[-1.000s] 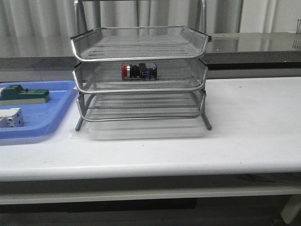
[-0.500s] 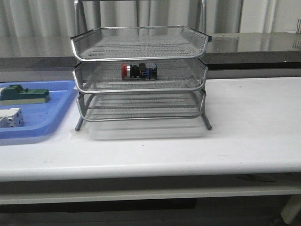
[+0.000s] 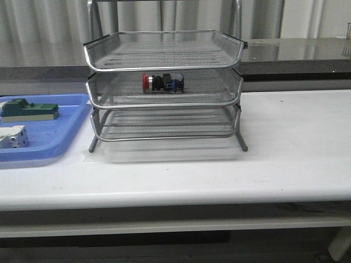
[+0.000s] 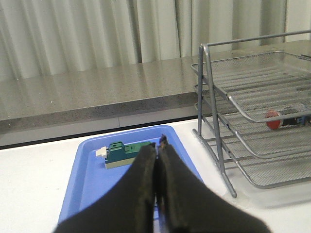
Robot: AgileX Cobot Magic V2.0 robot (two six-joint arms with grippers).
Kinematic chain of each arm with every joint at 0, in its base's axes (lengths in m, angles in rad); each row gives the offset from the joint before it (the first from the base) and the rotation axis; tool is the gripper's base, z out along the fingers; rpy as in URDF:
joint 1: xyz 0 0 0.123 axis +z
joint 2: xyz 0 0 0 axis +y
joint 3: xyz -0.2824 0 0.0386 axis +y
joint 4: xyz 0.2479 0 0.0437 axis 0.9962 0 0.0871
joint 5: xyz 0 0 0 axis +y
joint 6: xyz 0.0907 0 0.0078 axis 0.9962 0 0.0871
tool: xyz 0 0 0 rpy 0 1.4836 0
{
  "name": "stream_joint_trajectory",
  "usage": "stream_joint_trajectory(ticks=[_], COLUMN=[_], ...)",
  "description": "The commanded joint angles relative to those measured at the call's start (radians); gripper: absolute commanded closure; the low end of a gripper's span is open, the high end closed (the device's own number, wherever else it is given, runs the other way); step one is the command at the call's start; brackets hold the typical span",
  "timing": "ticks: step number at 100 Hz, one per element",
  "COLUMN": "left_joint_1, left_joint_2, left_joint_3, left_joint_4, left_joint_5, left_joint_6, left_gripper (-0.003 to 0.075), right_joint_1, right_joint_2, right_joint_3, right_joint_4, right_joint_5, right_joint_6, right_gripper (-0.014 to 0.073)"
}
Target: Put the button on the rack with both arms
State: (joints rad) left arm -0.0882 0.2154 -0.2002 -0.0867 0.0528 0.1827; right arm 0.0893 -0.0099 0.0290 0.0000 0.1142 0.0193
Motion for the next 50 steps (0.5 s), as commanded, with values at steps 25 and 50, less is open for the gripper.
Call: stream_joint_trajectory(ticks=[25, 50], left_joint_1=[0.001, 0.001], left_joint_2=[-0.070, -0.126], left_joint_3=[0.132, 0.229], left_joint_4=[0.094, 0.094], left_joint_5=[-0.158, -0.172], left_joint_6=[-0.141, -0.143], left_gripper=[0.0741, 0.0741], right_joint_1=[-0.008, -0.008], right_joint_2=[-0.021, -0.021], right_joint_3=[-0.020, -0.020], right_joint_4=[-0.009, -0.009], right_joint_5=[-0.078, -0.078], right_joint_6=[0.000, 0.000], right_gripper=[0.0660, 0.0660])
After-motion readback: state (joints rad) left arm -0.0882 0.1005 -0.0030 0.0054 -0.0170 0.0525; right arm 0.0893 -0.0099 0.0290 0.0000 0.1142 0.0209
